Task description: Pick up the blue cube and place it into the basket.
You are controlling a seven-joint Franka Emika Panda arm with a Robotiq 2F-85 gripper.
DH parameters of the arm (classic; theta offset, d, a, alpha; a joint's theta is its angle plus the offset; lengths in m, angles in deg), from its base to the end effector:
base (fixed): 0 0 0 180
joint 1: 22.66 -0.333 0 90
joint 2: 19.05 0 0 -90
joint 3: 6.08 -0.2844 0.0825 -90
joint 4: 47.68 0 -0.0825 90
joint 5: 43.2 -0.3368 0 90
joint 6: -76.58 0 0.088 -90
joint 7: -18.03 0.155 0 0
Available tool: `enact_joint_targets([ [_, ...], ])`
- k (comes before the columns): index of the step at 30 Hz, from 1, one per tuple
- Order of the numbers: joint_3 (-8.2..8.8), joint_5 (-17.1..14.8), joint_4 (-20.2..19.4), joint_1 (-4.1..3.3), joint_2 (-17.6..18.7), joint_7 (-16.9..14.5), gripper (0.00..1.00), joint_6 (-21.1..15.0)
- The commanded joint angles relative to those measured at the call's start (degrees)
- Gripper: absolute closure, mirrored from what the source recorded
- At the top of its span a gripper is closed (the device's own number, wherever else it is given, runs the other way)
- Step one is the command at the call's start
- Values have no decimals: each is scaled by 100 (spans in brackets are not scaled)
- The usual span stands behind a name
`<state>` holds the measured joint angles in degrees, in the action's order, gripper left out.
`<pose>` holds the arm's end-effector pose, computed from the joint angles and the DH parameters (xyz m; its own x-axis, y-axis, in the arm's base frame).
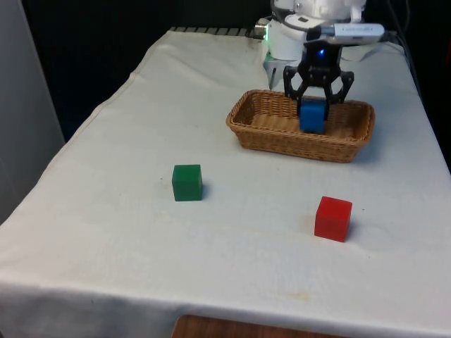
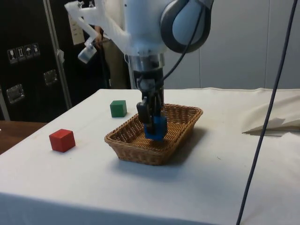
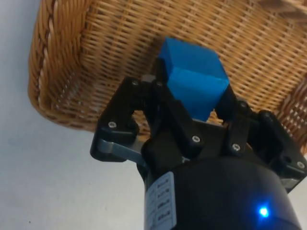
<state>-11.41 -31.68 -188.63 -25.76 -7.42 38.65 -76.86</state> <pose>0.4513 0.0708 0.1807 0.9988 -0.0344 0.0362 -0.0367 -0.9972 0.0652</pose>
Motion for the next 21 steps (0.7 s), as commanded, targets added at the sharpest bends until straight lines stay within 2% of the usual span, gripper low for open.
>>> enact_joint_targets([
  [1, -6, -34, 0, 11, 86, 0, 97, -132],
  [6, -6, -34, 11, 17, 246, 11, 97, -275],
  [12, 0, -11, 17, 11, 258, 11, 97, -258],
  [13, 0, -11, 23, 11, 258, 11, 96, -252],
  [14, 6, 0, 29, 11, 258, 11, 90, -241],
  [15, 0, -11, 23, 11, 258, 11, 90, -252],
  [18, 6, -6, 23, 11, 258, 11, 63, -246],
  [19, 6, -6, 23, 11, 258, 11, 44, -241],
  [21, 6, -6, 23, 11, 258, 11, 24, -241],
])
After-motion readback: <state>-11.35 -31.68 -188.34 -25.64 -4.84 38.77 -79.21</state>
